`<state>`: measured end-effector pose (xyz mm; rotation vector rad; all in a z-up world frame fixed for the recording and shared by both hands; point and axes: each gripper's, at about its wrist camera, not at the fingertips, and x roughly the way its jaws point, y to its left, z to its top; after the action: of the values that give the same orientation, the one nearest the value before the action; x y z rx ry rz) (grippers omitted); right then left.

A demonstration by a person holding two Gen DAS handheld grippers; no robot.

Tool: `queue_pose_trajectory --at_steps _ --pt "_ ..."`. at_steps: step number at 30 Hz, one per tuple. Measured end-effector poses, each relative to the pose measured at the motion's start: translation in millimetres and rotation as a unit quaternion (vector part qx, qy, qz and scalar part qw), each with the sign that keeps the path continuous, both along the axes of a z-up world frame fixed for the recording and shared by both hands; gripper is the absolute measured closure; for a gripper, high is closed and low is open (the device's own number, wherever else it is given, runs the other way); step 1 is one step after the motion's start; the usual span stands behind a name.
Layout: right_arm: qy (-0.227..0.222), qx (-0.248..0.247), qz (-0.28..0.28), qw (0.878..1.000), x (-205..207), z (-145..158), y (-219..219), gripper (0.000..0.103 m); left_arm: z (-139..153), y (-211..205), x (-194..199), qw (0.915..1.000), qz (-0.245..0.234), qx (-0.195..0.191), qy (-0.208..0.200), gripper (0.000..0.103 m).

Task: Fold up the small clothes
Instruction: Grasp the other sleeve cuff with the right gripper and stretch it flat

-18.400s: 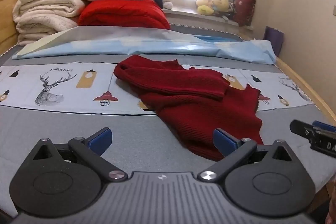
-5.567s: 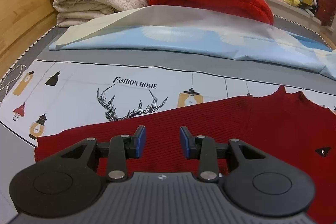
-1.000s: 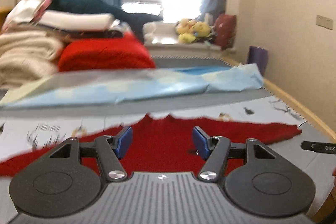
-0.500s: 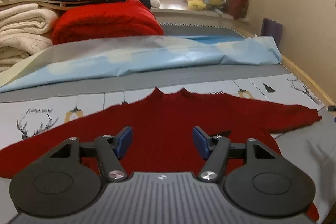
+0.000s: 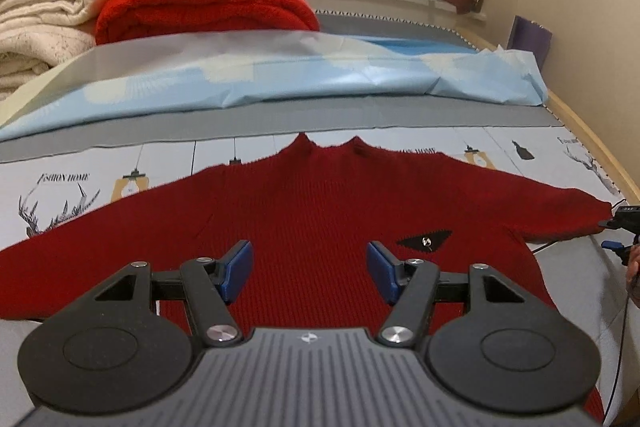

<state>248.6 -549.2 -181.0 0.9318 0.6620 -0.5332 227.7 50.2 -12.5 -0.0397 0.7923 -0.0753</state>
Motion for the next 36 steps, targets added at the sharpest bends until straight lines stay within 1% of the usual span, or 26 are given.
queue_pose_trajectory --at_steps 4,7,8,9,10,11,13,14,15,16,18,20,21,22,23,25,26,27,28,29,30,31,32,33,35,36 --pt "-0.023 0.022 -0.028 0.999 6.8 -15.7 -11.8 0.058 -5.4 -1.2 3.5 1.0000 0.001 0.001 0.007 0.035" --pt "-0.037 0.012 -0.023 0.999 17.1 -16.8 -13.9 0.058 -7.4 2.1 7.4 0.9999 0.010 -0.001 0.010 0.035" --pt "-0.039 0.006 -0.020 0.999 20.2 -17.0 -14.0 0.061 -8.0 2.3 8.5 0.9998 0.013 -0.003 0.012 0.035" --pt "-0.041 -0.001 -0.020 0.999 22.8 -17.1 -13.6 0.067 -8.6 3.4 9.8 0.9998 0.015 -0.005 0.014 0.035" --pt "-0.043 -0.007 -0.020 0.999 25.0 -17.2 -13.1 0.085 -9.4 5.2 10.9 0.9997 0.019 -0.008 0.016 0.034" --pt "-0.042 -0.016 -0.022 0.999 27.2 -16.6 -12.9 0.087 -9.8 6.3 11.9 0.9995 0.022 -0.011 0.018 0.034" --pt "-0.034 -0.053 -0.025 0.998 33.3 -7.7 -5.6 0.088 -8.9 10.0 13.7 0.9993 0.029 -0.012 0.019 0.035" --pt "-0.033 -0.083 -0.017 0.996 37.8 1.6 2.5 0.089 -7.5 12.2 14.4 0.9992 0.034 -0.012 0.018 0.035" --pt "-0.029 -0.130 0.000 0.991 45.7 16.1 16.5 0.089 -5.9 15.5 15.1 0.9990 0.040 -0.012 0.016 0.034" --pt "-0.025 -0.175 0.017 0.984 52.3 29.3 30.4 0.089 -4.0 19.7 16.0 0.9987 0.046 -0.013 0.015 0.035" --pt "-0.040 -0.267 0.061 0.961 64.7 61.5 72.1 0.089 0.7 30.2 17.7 0.9976 0.064 -0.022 0.014 0.035" --pt "-0.091 -0.339 0.124 0.928 69.0 95.5 127.9 0.090 5.3 42.7 19.1 0.9957 0.084 -0.037 0.014 0.034" --pt "-0.123 -0.362 0.165 0.909 68.0 111.1 159.9 0.090 7.9 48.4 19.9 0.9947 0.093 -0.042 0.013 0.035" --pt "-0.151 -0.372 0.198 0.894 64.9 122.9 185.9 0.090 10.2 54.8 20.9 0.9935 0.103 -0.046 0.013 0.035" --pt "-0.187 -0.375 0.242 0.875 59.1 135.7 220.3 0.090 12.2 62.3 21.8 0.9921 0.114 -0.050 0.013 0.035" --pt "-0.239 -0.364 0.317 0.843 45.2 150.8 280.6 0.090 16.7 74.6 23.8 0.9892 0.133 -0.060 0.013 0.035" --pt "-0.257 -0.342 0.352 0.832 38.4 154.0 307.9 0.090 18.8 82.0 25.0 0.9874 0.143 -0.067 0.013 0.035" --pt "-0.269 -0.311 0.382 0.827 33.0 154.1 330.1 0.089 20.7 88.3 26.4 0.9858 0.151 -0.072 0.013 0.035" --pt "-0.273 -0.265 0.424 0.822 29.6 150.4 353.8 0.088 22.3 94.3 27.8 0.9841 0.160 -0.076 0.014 0.035" --pt "-0.263 -0.216 0.466 0.817 30.0 144.0 372.5 0.085 23.7 101.7 29.1 0.9820 0.170 -0.082 0.015 0.035" --pt "-0.238 -0.161 0.509 0.811 33.0 133.8 390.1 0.085 24.8 106.3 29.8 0.9804 0.176 -0.087 0.015 0.035" --pt "-0.199 -0.116 0.544 0.807 35.8 121.2 406.6 0.083 25.6 113.2 31.1 0.9782 0.184 -0.095 0.017 0.035" --pt "-0.157 -0.095 0.568 0.802 37.3 111.4 418.9 0.082 26.4 118.7 32.0 0.9762 0.190 -0.102 0.019 0.035" --pt "-0.117 -0.087 0.582 0.800 38.5 104.9 425.9 0.082 26.6 123.2 32.1 0.9745 0.196 -0.107 0.020 0.035" --pt "-0.078 -0.091 0.573 0.811 33.3 108.2 422.2 0.082 26.6 132.3 32.1 0.9707 0.208 -0.119 0.025 0.035" --pt "-0.070 -0.095 0.566 0.816 31.1 114.3 415.7 0.081 26.2 135.9 31.9 0.9691 0.211 -0.126 0.027 0.035"
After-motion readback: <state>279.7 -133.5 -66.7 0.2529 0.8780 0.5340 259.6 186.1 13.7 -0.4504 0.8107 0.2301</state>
